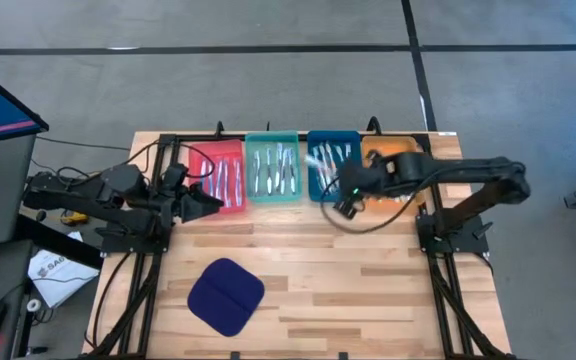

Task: Pick & Place Toothbrushes
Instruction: Put the green toothbrush into the orange bin

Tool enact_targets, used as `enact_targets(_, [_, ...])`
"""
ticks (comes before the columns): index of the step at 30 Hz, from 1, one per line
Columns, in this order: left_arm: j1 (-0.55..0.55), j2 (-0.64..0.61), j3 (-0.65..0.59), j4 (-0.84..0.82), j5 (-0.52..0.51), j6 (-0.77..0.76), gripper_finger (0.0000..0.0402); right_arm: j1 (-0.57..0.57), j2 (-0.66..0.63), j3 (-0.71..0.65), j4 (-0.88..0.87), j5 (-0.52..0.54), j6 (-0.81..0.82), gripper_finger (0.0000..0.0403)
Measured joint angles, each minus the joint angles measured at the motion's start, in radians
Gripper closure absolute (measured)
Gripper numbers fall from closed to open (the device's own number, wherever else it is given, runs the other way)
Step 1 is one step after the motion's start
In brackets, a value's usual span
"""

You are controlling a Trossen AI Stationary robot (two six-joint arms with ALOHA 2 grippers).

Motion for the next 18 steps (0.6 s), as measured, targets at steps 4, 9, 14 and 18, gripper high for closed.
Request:
enact_targets(4, [0.0, 0.004, 0.0, 0.003, 0.0, 0.0, 0.0215, -0.059, -0.066, 0.0, -0.068, 0.032, 0.051, 0.0393])
enact_targets(9, [0.0, 0.009, 0.0, 0.003, 0.0, 0.023, 0.0215, -0.117, -0.112, 0.001, -0.132, 0.056, 0.131, 0.0393])
enact_targets(14, [0.0, 0.022, 0.0, 0.004, 0.0, 0.024, 0.0215, -0.152, -0.132, 0.001, -0.168, 0.051, 0.243, 0.0393])
enact_targets(18, [0.0, 0.029, 0.0, 0.004, 0.0, 0.023, 0.0215, -0.169, -0.131, 0.001, -0.217, 0.044, 0.37, 0.0393])
